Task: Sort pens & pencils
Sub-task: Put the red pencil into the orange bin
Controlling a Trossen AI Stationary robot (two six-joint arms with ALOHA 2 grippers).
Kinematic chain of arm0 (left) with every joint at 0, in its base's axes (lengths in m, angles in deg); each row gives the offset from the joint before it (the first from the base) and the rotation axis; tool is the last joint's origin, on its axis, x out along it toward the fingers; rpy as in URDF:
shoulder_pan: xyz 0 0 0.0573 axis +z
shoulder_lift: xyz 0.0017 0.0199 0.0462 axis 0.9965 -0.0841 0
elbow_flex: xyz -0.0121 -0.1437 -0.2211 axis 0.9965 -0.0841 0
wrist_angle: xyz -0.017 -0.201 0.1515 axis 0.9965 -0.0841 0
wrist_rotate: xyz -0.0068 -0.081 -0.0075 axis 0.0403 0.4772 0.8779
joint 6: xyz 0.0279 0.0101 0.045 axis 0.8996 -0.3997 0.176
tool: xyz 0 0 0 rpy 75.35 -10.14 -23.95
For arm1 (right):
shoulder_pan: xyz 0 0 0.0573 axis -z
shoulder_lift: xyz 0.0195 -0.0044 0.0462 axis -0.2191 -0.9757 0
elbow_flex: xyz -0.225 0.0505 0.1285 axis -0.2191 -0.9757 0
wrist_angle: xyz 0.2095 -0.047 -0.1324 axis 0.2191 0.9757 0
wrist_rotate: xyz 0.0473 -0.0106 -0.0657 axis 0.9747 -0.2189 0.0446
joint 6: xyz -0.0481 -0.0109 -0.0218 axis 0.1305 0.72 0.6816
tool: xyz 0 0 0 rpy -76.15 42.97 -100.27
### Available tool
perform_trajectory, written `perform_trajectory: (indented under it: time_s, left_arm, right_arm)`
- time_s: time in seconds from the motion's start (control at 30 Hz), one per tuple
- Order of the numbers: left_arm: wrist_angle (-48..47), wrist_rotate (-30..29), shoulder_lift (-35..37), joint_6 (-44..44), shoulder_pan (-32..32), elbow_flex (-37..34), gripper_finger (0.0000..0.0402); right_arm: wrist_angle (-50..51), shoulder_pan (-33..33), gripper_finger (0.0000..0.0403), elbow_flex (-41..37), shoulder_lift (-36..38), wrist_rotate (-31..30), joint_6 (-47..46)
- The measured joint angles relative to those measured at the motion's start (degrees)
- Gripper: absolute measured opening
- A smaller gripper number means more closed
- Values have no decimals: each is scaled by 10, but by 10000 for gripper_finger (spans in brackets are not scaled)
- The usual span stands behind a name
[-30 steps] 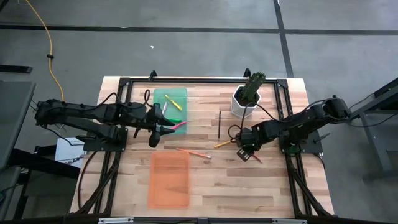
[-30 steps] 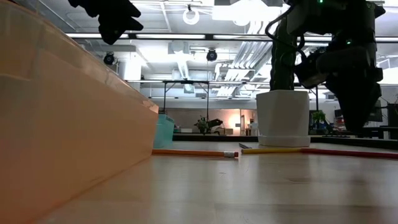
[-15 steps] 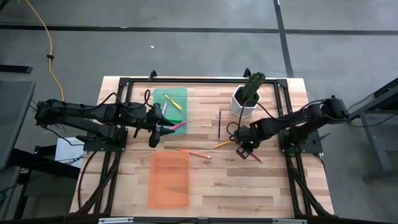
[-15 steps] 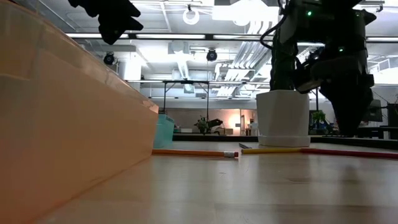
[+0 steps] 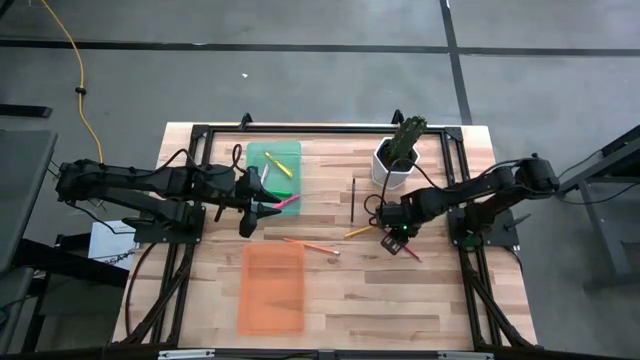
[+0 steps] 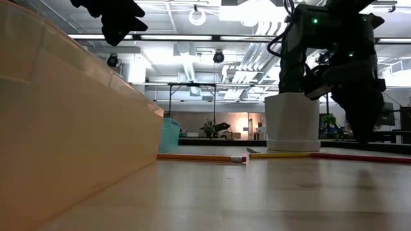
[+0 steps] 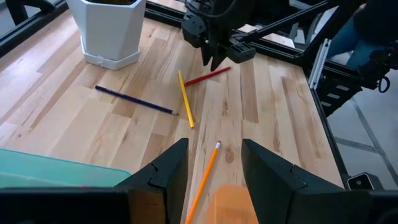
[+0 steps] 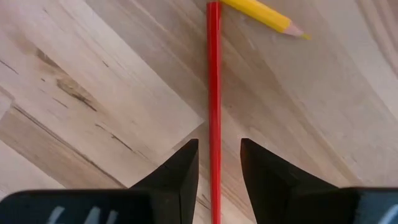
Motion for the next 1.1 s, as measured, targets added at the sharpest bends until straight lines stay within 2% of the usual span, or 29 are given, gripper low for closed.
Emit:
perform_trajectory:
  time_s: [1.1]
  left_arm:
    - [0,0,0,-5,0,0,137]
  right_arm:
    - [-12,-2,110,0,-19,5,14]
